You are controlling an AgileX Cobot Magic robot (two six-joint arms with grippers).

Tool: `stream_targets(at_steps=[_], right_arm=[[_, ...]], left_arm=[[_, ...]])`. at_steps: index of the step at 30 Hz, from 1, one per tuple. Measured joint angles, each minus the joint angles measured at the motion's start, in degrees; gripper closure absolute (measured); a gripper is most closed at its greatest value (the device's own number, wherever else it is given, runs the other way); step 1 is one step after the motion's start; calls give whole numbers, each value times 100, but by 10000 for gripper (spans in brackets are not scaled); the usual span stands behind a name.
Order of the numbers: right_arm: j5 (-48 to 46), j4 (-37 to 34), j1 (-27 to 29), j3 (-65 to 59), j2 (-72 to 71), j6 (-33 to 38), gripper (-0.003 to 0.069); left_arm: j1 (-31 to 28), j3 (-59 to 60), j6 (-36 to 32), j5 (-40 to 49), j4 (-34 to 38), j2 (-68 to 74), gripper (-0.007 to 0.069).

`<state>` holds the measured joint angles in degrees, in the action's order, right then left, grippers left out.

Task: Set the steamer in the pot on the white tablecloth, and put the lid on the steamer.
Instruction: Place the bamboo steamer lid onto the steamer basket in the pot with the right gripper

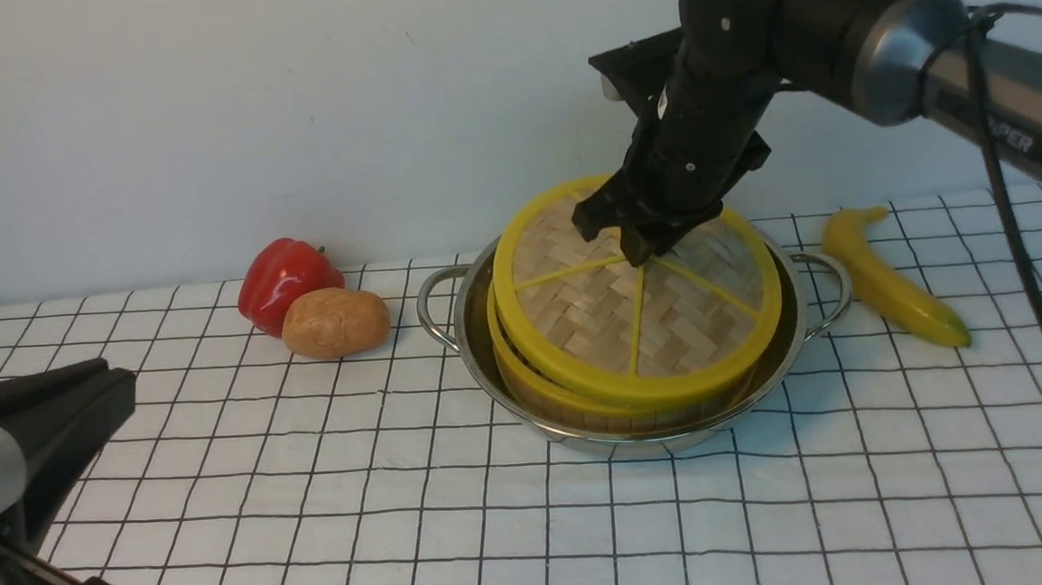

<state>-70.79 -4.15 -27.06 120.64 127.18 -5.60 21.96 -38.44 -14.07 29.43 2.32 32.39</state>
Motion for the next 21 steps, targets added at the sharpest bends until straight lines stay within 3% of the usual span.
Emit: stream_targets(at_steps=[21], right_arm=[[254,-182,-18,0,-7,560,511]], left_arm=[[0,0,-5,-225,0,0,562]])
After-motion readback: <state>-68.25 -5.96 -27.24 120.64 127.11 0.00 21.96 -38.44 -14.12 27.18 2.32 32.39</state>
